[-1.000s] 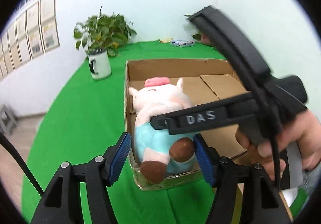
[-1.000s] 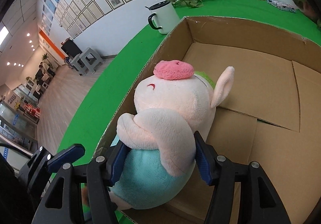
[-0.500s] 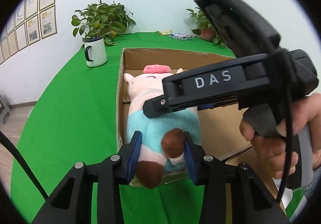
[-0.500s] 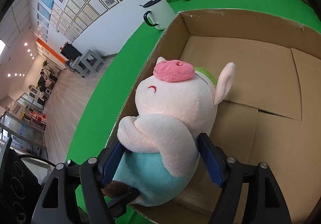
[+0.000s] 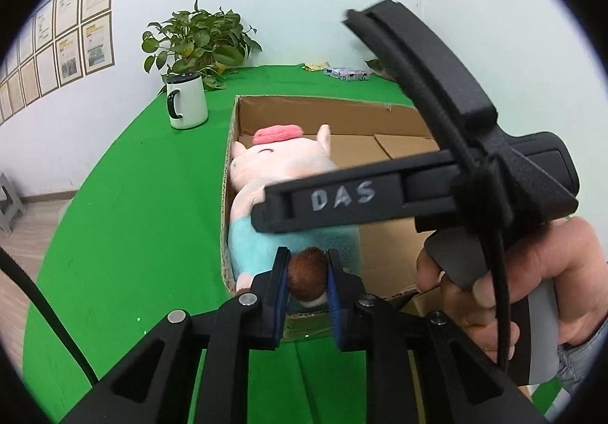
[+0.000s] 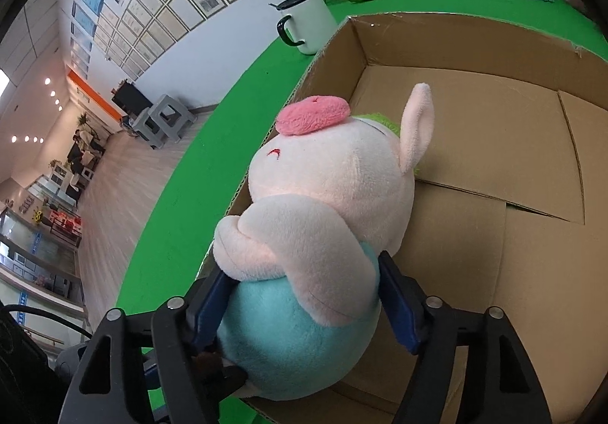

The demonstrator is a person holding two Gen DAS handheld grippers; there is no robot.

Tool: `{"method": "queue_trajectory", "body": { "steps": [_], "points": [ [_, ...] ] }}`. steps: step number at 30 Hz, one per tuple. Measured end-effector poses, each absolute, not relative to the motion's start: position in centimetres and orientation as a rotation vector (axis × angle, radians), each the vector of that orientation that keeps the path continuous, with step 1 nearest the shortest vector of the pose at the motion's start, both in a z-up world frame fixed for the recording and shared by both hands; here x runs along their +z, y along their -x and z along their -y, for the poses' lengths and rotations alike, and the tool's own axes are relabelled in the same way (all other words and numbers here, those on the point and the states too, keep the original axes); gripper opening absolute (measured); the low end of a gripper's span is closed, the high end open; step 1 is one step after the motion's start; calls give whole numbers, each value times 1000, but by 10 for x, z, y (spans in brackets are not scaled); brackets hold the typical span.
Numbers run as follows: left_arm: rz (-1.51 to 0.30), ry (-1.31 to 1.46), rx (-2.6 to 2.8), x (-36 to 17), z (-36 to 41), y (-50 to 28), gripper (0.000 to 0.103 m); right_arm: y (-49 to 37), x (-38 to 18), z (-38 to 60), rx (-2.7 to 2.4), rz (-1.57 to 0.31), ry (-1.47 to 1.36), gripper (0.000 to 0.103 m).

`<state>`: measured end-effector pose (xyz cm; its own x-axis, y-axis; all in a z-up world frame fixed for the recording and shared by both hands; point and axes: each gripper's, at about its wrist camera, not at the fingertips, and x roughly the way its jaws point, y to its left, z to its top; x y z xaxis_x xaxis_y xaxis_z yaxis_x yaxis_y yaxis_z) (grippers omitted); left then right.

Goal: Organize objects
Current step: 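Lower the plush pig into the box corner and open the right gripper, then grasp the long cardboard insert tray with the left gripper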

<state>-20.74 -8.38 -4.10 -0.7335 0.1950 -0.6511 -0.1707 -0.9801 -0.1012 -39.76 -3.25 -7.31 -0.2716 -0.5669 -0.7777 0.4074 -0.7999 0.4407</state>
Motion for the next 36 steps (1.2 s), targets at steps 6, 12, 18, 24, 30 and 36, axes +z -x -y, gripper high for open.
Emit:
{"method": "queue_trajectory", "body": {
  "steps": [6, 12, 18, 24, 30, 36],
  "points": [
    [20, 985, 2802, -31, 85, 194, 45, 377, -36, 4, -2185, 291, -1238, 102],
    [21, 826, 2878, -11, 86, 154, 72, 323, 5, -59, -2406, 236, -1130, 102],
    [79, 768, 2837, 0, 76, 129, 75, 254, 2, -124, -2589, 174, -1075, 102],
    [132, 821, 2759, -4, 50, 116, 76, 179, -6, -175, -2698, 95, -1048, 102],
    [188, 853, 2707, -9, 36, 117, 76, 149, -16, -189, -2704, 40, -1030, 102],
    [206, 890, 2684, -15, 32, 115, 76, 148, -19, -187, -2685, 41, -1026, 102]
  ]
}}
